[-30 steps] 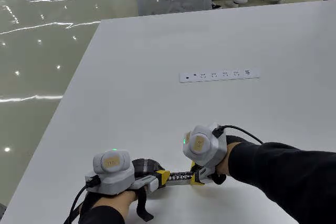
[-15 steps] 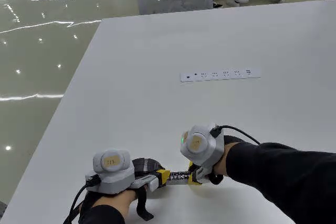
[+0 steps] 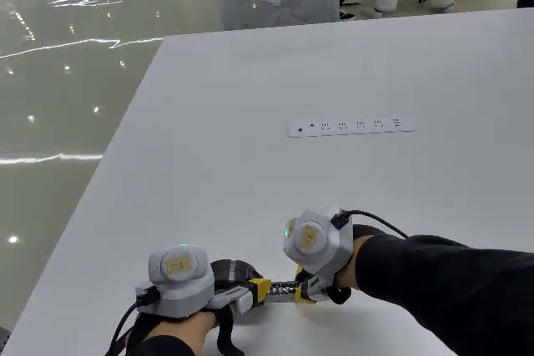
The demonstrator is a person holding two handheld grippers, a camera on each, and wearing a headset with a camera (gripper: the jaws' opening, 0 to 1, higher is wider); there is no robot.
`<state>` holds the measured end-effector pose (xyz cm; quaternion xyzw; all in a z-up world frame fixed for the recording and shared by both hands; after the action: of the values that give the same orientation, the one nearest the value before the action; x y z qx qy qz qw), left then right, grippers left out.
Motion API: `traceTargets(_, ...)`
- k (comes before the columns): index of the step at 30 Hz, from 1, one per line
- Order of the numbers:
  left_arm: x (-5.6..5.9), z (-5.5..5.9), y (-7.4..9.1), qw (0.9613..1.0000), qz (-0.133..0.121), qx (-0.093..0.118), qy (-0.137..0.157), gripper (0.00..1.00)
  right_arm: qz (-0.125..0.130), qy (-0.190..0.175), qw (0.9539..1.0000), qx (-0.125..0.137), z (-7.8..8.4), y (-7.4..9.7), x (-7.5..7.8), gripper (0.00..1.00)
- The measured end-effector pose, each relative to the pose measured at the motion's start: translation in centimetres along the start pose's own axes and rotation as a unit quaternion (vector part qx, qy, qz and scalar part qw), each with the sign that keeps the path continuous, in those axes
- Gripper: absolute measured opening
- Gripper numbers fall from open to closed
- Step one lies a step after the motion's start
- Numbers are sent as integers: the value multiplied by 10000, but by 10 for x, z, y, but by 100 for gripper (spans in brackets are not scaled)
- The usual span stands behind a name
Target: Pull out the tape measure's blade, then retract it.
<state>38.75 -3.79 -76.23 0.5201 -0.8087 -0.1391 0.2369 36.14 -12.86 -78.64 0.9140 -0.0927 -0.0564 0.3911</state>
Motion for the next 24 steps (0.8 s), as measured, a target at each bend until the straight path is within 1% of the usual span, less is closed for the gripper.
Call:
traceTargets(9,0,0,0,10000,7,-20,12,61,-18,17,10000,37,-4,-4,0,8)
traceTargets(14,0,0,0,10000,11,-16,23,61,41,-55,10000,69,-7,-8,0,8)
traceTargets(16,0,0,1,10000,15,-19,26,61,38,-16,10000,72,-8,-9,0,8)
traceTargets(24,0,0,0,10000,25,-3,50,61,-2,-43,10000,84,-11,-11,-1,8)
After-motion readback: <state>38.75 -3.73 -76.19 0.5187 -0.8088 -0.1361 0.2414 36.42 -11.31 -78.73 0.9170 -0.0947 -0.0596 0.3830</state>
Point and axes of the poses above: the centre of the closed fingertips' face, and the gripper's own axes: y roughly backward along the fingers, x roughly to its right, z roughly out of its underside, the point moved 1 cm from there along y, roughly backward along the fingers, and after that the axes turned 15 degrees about x, right-handed, at the moved point
